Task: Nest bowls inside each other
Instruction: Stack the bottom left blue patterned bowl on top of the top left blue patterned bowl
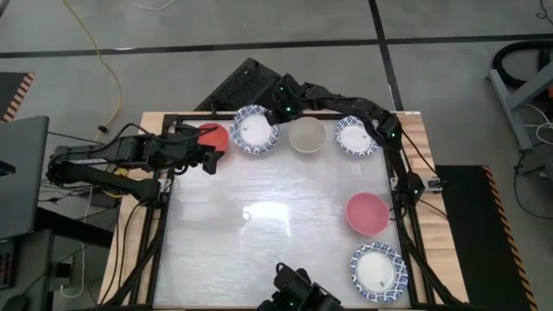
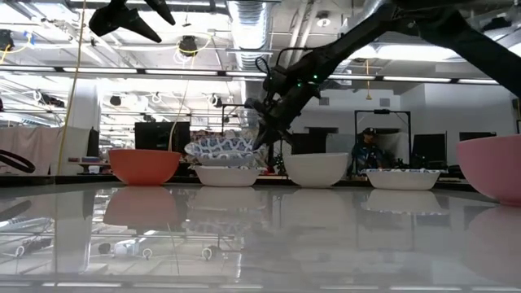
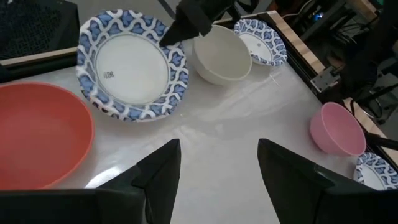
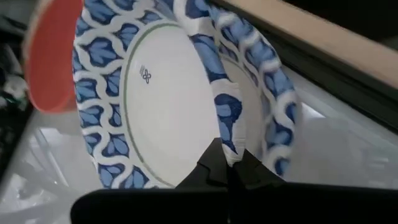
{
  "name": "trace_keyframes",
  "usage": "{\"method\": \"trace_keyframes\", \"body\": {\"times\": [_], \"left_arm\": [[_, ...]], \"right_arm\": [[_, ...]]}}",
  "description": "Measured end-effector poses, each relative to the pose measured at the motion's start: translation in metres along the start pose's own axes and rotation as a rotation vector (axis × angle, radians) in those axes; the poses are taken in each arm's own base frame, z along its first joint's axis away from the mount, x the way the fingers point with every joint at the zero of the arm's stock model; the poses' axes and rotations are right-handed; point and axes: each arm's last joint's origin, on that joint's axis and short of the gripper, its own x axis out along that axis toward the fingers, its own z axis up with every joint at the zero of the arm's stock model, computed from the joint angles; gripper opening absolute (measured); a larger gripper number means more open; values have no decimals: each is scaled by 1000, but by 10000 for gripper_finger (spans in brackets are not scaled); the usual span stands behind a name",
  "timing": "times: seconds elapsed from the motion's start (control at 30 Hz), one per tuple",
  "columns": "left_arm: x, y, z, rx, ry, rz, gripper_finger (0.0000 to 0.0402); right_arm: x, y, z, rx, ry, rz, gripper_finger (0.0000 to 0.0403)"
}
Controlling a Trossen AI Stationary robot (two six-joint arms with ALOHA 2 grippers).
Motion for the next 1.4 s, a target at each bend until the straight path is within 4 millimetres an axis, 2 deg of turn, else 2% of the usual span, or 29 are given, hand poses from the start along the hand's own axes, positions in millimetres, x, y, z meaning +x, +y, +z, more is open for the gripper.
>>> {"method": "trace_keyframes", "body": {"times": [0.27,0.5,0.77,1.23,1.4], "left_arm": [[0,0,0,-16,1,-1,203],[0,0,0,-16,1,-1,203],[0,0,0,-15,1,-1,203],[0,0,0,-16,1,-1,203],[0,0,0,-15,1,-1,203]], "right_arm": [[5,-5,-4,-5,31,-21,3],[3,-10,-1,7,20,-23,24],[5,-4,-1,-46,14,3,36],[5,-2,1,-70,-10,23,159],[3,-7,4,-62,-17,20,186]]}}
